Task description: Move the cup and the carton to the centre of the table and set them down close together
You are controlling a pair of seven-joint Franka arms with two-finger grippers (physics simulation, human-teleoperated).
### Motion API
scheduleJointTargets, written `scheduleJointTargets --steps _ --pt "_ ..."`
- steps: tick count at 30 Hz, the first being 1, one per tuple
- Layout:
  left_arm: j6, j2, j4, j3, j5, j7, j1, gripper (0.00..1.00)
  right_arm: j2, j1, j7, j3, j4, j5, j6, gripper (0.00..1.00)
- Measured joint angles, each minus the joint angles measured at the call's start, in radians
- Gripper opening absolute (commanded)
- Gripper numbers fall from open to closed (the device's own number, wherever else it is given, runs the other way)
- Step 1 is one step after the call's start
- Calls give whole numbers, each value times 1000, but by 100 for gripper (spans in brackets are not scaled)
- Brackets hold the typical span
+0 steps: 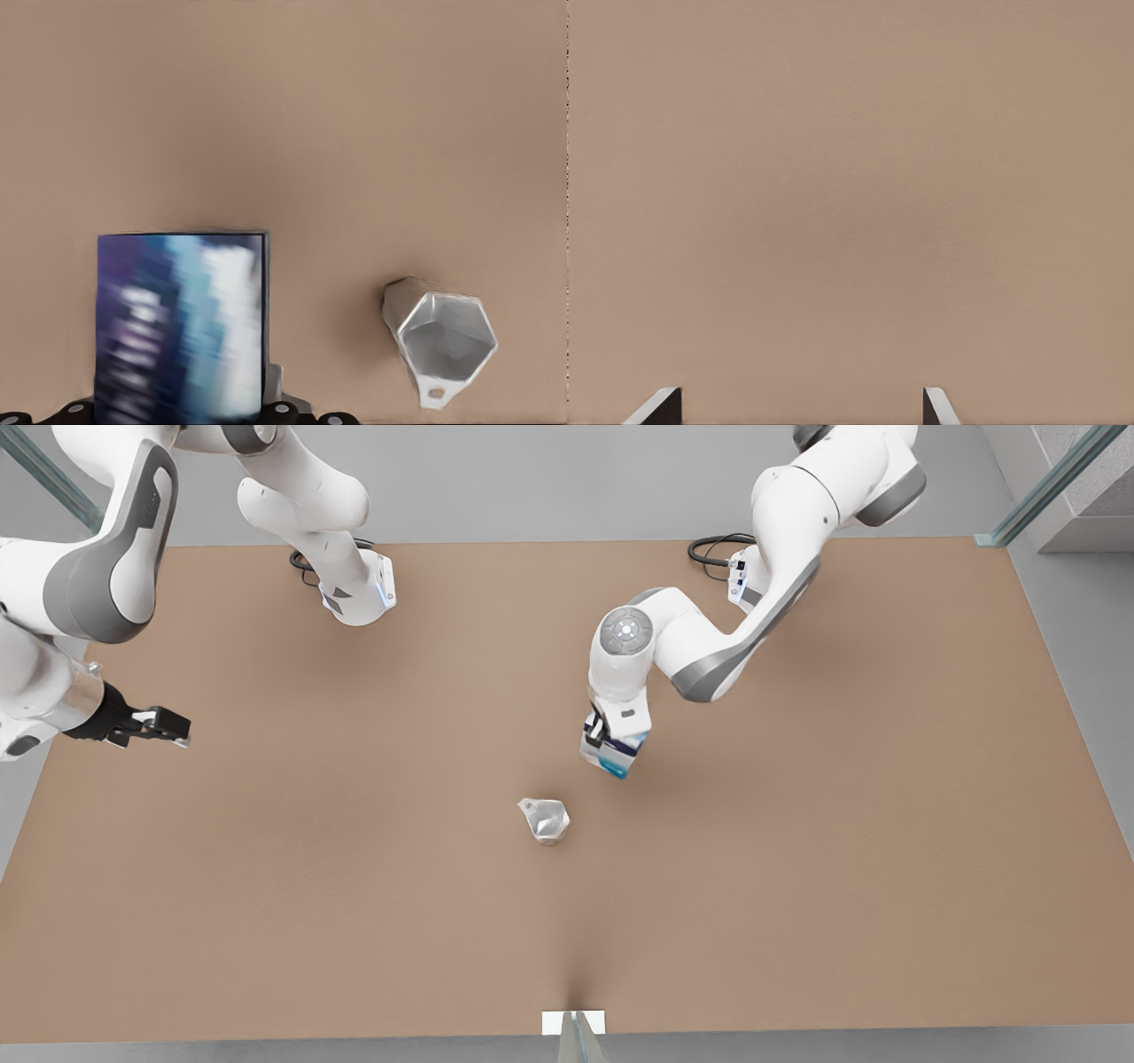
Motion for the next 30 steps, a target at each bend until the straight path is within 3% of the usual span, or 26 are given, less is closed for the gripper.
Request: scheduleJointTargets --steps 13,14,15,30 --pt "129 128 11 0 91 -30 -45 67 29 -10 12 1 2 36 4 100" --pt "129 129 12 0 95 -31 -45 78 28 -8 6 1 4 33 4 100" --pt "129 130 11 0 99 -29 -45 100 28 -7 4 1 4 33 7 100" --pt "122 131 33 -17 112 -35 -45 100 31 -1 10 1 4 6 42 100"
